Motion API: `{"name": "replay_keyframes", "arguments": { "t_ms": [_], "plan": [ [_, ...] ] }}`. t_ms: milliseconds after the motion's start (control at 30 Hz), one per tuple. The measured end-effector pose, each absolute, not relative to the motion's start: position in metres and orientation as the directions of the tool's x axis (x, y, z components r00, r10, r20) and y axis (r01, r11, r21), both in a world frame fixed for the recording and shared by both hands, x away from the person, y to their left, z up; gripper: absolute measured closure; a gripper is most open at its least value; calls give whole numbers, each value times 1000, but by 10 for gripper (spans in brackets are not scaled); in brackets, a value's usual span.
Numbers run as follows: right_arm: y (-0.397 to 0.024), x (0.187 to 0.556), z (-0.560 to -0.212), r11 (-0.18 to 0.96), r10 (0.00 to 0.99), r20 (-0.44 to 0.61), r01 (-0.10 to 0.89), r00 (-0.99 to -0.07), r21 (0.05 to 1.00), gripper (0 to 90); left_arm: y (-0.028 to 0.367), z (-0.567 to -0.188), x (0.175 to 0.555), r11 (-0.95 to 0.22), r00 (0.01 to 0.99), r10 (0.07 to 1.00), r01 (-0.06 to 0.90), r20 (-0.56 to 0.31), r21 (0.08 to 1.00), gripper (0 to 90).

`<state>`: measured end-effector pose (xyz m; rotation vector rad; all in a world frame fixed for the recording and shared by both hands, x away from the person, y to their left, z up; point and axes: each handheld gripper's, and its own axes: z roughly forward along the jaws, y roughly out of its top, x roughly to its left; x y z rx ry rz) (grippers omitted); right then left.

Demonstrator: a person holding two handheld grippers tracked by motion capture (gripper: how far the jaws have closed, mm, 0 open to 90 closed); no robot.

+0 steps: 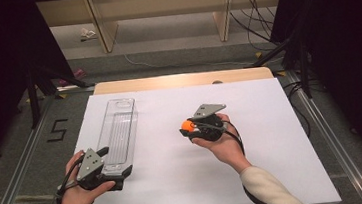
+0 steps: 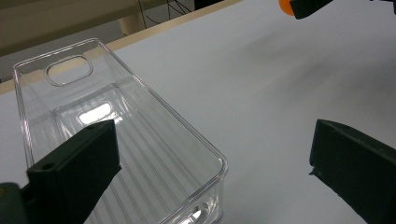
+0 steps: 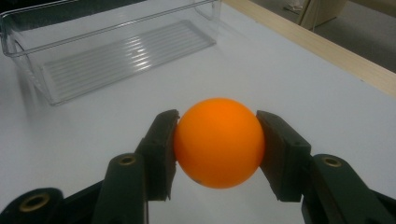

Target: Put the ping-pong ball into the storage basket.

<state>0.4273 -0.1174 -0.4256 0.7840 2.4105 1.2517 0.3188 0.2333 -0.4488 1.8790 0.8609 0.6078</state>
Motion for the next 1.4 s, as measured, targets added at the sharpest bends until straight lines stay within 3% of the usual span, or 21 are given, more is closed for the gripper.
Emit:
{"name": "replay_keyframes", "arguments": {
  "t_ms": [1400],
  "plan": [
    [-102,429,-425,470,581,-23,312,-814,826,512,233,-449,319,-301,628,777,305,47,903,12]
  ]
}}
